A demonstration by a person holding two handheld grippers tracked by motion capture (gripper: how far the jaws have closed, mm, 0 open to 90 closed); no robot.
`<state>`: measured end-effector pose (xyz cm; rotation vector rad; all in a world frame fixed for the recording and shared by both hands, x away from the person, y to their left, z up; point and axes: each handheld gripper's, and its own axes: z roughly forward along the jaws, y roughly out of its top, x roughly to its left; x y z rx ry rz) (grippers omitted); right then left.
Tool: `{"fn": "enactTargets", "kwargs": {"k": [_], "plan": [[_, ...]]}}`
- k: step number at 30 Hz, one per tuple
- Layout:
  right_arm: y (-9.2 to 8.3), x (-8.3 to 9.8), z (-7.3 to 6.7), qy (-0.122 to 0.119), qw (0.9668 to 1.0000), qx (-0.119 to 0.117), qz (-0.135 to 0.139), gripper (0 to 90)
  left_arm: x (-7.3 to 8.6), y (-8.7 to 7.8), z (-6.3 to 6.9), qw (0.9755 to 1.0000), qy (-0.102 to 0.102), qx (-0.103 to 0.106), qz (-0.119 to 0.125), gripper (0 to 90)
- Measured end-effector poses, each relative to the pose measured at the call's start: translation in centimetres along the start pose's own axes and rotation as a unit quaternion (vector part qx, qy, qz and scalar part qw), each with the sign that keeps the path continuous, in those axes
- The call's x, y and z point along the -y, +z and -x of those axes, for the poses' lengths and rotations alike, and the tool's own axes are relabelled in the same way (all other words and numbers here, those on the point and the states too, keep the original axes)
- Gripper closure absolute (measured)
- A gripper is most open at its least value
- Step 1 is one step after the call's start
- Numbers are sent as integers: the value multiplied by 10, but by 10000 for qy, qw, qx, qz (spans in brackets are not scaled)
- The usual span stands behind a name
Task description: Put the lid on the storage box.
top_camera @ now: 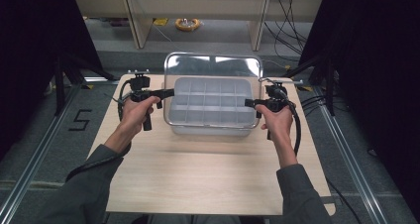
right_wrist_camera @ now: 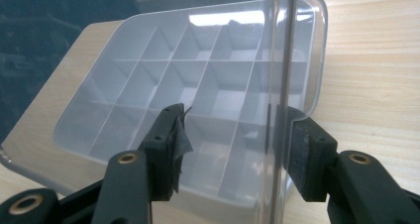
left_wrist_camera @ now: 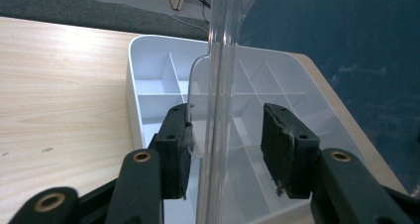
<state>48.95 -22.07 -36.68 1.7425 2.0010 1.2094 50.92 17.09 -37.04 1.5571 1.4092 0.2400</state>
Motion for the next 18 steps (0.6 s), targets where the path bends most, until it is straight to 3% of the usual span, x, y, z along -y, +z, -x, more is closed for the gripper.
{"fn": "enactTargets", "kwargs": {"k": [1, 4, 5, 10, 12, 13, 18], "plan": [[1, 0, -5, 350, 9993, 43, -83, 475, -2, 3, -1, 10000, -29, -15, -6, 549], [5, -5, -1, 310, 9994, 6, -167, 473, -5, 8, -2, 10000, -68, -34, -17, 548], [10, -7, 2, 455, 9987, -15, -236, 473, -7, 11, -3, 10000, -67, -50, -36, 547], [21, -8, 8, 508, 9981, -23, -335, 472, -12, 23, -7, 9997, -176, -146, -91, 544], [26, -10, 14, 312, 9990, -19, -322, 470, -12, 29, -9, 9995, -194, -189, -142, 543], [32, -10, 15, 351, 9989, 85, -296, 467, -12, 33, -11, 9994, -207, -209, -185, 541], [40, -11, 17, 519, 9974, 119, -487, 452, -9, 41, -13, 9988, -266, -289, -277, 536]]}}
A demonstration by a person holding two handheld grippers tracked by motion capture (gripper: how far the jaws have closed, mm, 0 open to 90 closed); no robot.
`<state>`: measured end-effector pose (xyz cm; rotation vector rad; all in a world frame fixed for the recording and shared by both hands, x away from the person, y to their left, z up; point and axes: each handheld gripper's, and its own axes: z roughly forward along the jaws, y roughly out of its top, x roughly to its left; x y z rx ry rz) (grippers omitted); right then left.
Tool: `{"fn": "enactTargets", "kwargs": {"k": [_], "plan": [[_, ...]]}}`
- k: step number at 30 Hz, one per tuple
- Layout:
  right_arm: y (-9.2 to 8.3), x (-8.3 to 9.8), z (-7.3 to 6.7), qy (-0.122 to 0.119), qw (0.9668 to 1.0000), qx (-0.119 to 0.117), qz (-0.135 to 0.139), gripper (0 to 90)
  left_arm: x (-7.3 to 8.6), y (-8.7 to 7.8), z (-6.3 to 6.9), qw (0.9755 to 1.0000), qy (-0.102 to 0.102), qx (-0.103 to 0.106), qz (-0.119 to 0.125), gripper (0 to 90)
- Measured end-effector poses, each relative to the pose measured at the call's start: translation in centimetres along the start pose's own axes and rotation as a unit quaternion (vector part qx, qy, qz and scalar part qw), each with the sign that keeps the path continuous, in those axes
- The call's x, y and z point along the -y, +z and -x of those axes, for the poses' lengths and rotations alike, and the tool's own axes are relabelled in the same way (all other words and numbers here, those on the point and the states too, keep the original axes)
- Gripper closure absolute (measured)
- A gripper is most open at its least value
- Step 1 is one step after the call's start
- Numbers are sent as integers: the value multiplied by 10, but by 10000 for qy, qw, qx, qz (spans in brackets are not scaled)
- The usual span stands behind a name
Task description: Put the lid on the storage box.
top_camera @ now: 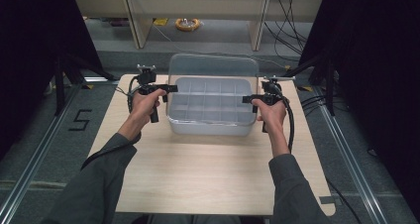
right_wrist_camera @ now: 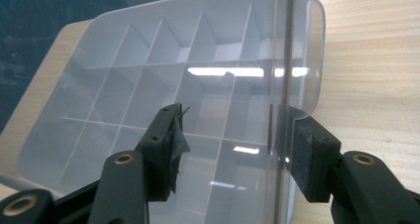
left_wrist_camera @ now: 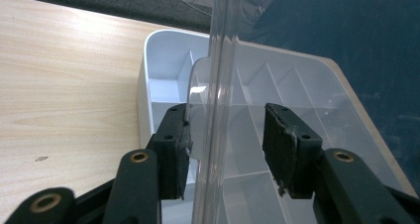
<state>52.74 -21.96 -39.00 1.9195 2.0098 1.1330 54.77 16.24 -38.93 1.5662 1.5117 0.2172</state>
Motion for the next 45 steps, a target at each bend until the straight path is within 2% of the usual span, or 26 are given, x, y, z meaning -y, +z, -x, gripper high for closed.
{"fn": "enactTargets", "kwargs": {"k": [4, 5, 6, 7, 8, 9, 10, 17, 18, 19, 21, 22, 23, 24, 25, 26, 27, 30, 31, 32, 34, 39, 40, 41, 42, 45], "plan": [[4, -1, 4, -128, 9999, 4, 78, 451, -1, 4, -3, 10000, -4, 12, -14, 536], [5, -1, -1, 310, 9995, -62, -42, 451, 0, 5, -2, 10000, -62, -5, -23, 536], [7, -2, 6, -100, 9999, -46, 50, 450, 0, 7, -3, 10000, -33, -11, -35, 535], [8, -2, 1, 325, 9994, -56, -70, 450, 1, 9, -5, 10000, -51, -24, -52, 533], [8, -2, 1, 325, 9994, -56, -70, 450, 1, 9, -5, 10000, -51, -24, -52, 531], [9, -2, 4, 105, 9999, -28, -46, 449, 1, 10, -6, 9999, -79, -41, -66, 531], [11, -1, 0, 325, 9993, -12, -195, 449, 3, 12, -9, 9998, -150, -50, -100, 528], [19, -1, 4, 148, 9998, 22, -110, 447, 5, 19, -14, 9995, -266, -67, -163, 522], [20, -1, 3, 291, 9995, -54, -70, 447, 6, 20, -14, 9994, -286, -63, -169, 522], [19, -1, 3, 296, 9993, 71, -208, 447, 6, 21, -15, 9994, -301, -66, -169, 522], [20, -2, 6, 185, 9996, 146, -181, 447, 6, 23, -15, 9993, -304, -64, -186, 521], [24, 1, 6, 355, 9993, -117, -9, 446, 7, 24, -16, 9993, -307, -76, -185, 521], [23, 0, 6, 400, 9991, -103, -84, 446, 7, 25, -17, 9993, -313, -60, -213, 520], [23, 0, 7, 260, 9995, 96, -142, 446, 7, 26, -17, 9991, -345, -73, -220, 520], [24, 0, 6, 397, 9991, 33, -162, 441, 8, 28, -18, 9990, -375, -77, -217, 519], [24, 0, 6, 397, 9991, 33, -162, 441, 8, 28, -18, 9990, -375, -77, -217, 518], [26, -1, 8, 243, 9995, 119, -133, 439, 9, 29, -19, 9988, -411, -76, -247, 517], [28, 0, 9, 199, 9997, 91, -99, 436, 10, 31, -20, 9988, -413, -85, -252, 514], [28, 0, 9, 198, 9996, 182, -119, 435, 10, 32, -20, 9987, -430, -81, -254, 514], [27, 0, 7, 385, 9989, 174, -194, 434, 10, 33, -20, 9986, -462, -74, -248, 514], [28, 0, 7, 409, 9990, 58, -161, 432, 11, 35, -22, 9984, -481, -72, -276, 513], [31, 1, 6, 464, 9987, 129, -193, 420, 14, 40, -25, 9978, -582, -78, -309, 510], [32, 1, 10, 226, 9996, 132, -140, 417, 15, 41, -25, 9978, -580, -81, -322, 509], [35, 2, 11, 249, 9997, 47, -26, 416, 15, 42, -26, 9976, -605, -78, -325, 508], [35, 2, 12, 120, 9998, 94, -90, 413, 16, 42, -26, 9977, -594, -67, -327, 509], [34, 2, 11, 115, 9994, 256, -203, 412, 16, 42, -25, 9978, -574, -75, -331, 509]]}}
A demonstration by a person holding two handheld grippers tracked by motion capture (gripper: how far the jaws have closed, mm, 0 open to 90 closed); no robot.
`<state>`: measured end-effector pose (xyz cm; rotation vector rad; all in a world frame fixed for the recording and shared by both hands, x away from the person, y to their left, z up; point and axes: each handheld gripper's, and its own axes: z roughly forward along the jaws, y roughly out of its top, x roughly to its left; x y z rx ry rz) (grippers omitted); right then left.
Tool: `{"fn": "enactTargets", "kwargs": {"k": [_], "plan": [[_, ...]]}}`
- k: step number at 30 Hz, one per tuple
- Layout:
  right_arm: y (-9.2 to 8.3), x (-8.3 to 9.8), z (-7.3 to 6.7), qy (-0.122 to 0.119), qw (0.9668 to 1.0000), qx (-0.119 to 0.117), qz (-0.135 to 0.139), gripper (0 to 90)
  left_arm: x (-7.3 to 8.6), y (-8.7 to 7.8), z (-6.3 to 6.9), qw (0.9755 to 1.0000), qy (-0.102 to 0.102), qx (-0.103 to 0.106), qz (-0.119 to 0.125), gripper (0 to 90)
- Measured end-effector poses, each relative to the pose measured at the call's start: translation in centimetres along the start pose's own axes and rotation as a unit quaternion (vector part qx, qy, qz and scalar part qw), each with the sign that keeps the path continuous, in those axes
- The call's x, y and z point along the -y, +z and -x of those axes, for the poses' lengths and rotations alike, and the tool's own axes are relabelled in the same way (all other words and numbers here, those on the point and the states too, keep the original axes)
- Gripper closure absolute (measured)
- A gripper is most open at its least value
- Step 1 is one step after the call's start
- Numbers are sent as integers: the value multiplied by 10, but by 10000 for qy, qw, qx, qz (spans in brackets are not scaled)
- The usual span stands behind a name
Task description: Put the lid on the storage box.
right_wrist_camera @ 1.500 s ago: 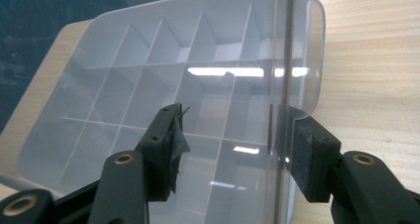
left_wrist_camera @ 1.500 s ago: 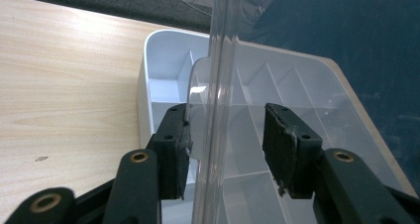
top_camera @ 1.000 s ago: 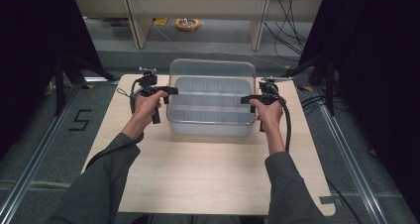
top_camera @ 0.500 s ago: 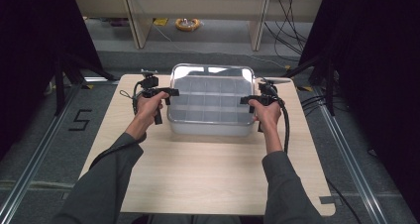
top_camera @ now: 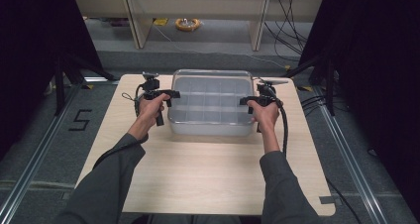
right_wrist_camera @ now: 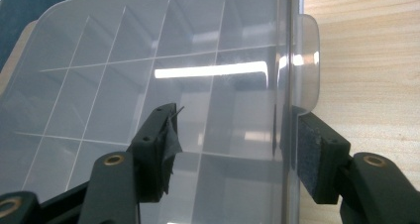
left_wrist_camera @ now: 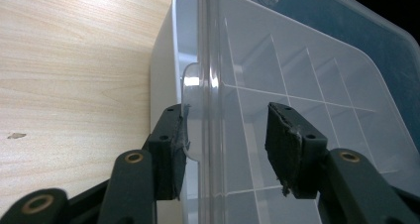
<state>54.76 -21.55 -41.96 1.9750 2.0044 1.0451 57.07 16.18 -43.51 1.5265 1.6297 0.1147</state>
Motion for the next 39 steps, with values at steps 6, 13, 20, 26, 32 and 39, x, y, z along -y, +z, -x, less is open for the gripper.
{"fn": "enactTargets", "kwargs": {"k": [6, 13, 20, 26, 32, 39], "plan": [[0, 1, -6, 238, 9997, -29, 37, 395, 2, 1, 2, 9999, 93, -21, 42, 505], [5, 2, -2, -120, 9994, 300, -128, 390, 2, 2, 4, 9998, 177, -89, 61, 511], [5, 3, -1, -101, 9995, 263, -104, 391, 3, 2, 5, 9995, 276, -128, 61, 506], [6, 4, -1, -125, 9998, 181, -6, 390, 5, 0, 5, 9992, 362, -150, 71, 505], [5, 5, -3, -36, 9997, 242, -86, 382, 6, -2, 6, 9988, 456, -193, 33, 502], [5, 5, -3, -6, 9997, 218, -102, 381, 8, -2, 7, 9978, 600, -294, 54, 500]]}}
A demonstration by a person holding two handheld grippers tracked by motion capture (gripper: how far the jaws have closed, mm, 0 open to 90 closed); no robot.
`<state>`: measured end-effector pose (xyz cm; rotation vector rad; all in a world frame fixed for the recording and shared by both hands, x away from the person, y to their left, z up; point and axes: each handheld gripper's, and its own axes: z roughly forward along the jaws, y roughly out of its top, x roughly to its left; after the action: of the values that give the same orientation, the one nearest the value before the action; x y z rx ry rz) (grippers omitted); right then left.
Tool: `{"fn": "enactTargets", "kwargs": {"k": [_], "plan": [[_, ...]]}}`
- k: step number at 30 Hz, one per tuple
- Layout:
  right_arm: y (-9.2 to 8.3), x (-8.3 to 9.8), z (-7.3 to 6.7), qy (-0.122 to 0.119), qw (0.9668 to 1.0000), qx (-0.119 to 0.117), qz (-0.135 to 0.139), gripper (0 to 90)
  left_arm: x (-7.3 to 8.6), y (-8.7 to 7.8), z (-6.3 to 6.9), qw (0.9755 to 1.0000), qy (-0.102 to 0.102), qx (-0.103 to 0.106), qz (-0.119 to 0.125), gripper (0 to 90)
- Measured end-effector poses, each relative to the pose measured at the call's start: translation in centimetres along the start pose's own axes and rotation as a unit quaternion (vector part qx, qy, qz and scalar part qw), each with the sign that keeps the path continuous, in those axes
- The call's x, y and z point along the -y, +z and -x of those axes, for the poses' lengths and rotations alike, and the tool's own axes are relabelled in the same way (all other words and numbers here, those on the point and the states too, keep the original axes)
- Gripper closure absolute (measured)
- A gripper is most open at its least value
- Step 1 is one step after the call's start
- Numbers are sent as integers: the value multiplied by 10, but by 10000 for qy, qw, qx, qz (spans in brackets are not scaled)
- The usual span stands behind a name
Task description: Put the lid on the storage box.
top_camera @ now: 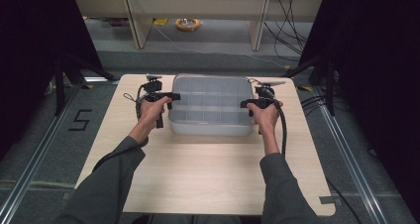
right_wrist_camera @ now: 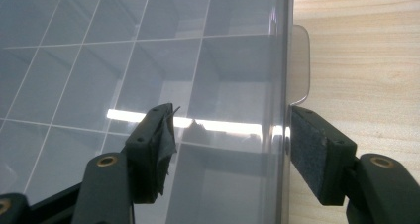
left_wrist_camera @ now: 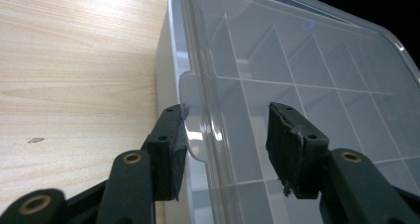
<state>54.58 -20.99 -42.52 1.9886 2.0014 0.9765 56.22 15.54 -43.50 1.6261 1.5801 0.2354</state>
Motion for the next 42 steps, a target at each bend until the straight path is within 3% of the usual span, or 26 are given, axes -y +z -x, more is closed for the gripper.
{"fn": "enactTargets", "kwargs": {"k": [4, 5, 6, 7, 11, 14, 15, 16, 18, 19, 23, 26, 28, 29, 30, 33, 34, 35, 36, 37, 38, 39, 41, 42], "plan": [[-1, 0, -2, 74, 9999, 1, -68, 382, 2, 1, -3, 9998, 72, -132, -97, 510], [0, 0, -1, -52, 10000, 69, -32, 382, 4, 2, -3, 9995, 161, -245, -71, 538], [1, -1, 3, -319, 9995, 83, 25, 384, 5, 3, -4, 9996, 179, -229, -39, 556], [2, -1, 4, -365, 9993, 9, 105, 384, 4, 3, -5, 9997, 156, -192, -79, 555], [3, 0, 3, -244, 9996, 81, 117, 379, 3, 2, -5, 9996, 176, -180, -133, 551], [2, 1, -1, -158, 9998, 6, 99, 365, 3, 2, -8, 9997, 112, -88, -203, 535], [1, 0, -1, -332, 9994, 112, 6, 361, 3, 3, -9, 9998, 1, -27, -210, 535], [0, 1, -2, -174, 9998, 19, -1, 362, 4, 4, -11, 9996, -150, 74, -226, 526], [0, 1, -3, -91, 9999, 62, -31, 364, 4, 4, -11, 9996, -144, 90, -231, 522], [1, 1, 2, -336, 9993, 134, 19, 366, 4, 4, -11, 9996, -142, 92, -233, 520], [2, 1, 1, -341, 9994, 97, 45, 357, 3, 5, -10, 9994, -212, 117, -266, 511], [1, 0, -4, -210, 9997, 64, -68, 331, 2, 6, -10, 9994, -256, 112, -192, 513], [6, -2, -2, -672, 9973, 229, 197, 302, 1, 6, -12, 9991, -351, 151, -181, 524], [6, -2, -4, -615, 9979, 197, 102, 296, 1, 7, -13, 9991, -362, 156, -173, 526], [7, -3, -1, -823, 9962, 211, 174, 291, 1, 7, -13, 9991, -372, 158, -159, 529], [6, -2, -3, -739, 9971, 176, 101, 282, 1, 7, -14, 9988, -433, 199, -113, 530], [7, -2, -2, -890, 9958, 165, 102, 268, 1, 7, -15, 9986, -452, 225, -126, 530], [7, 0, -7, -642, 9978, 146, -41, 243, 1, 6, -16, 9985, -469, 248, -126, 534], [7, -2, -2, -966, 9952, 171, 23, 253, 1, 6, -17, 9983, -507, 243, -123, 533], [7, -2, -2, -966, 9952, 171, 23, 253, 1, 6, -17, 9983, -507, 243, -123, 532], [6, -2, -1, -918, 9956, 160, 37, 288, 1, 5, -17, 9984, -502, 212, -134, 532], [4, -2, -1, -628, 9980, 104, 37, 338, 1, 5, -17, 9985, -488, 207, -146, 532], [-2, -5, 9, -625, 9980, 26, 114, 431, 1, 4, -19, 9983, -504, 226, -195, 536], [-2, -5, 9, -625, 9980, 26, 114, 431, 1, 4, -19, 9983, -504, 226, -195, 536]]}}
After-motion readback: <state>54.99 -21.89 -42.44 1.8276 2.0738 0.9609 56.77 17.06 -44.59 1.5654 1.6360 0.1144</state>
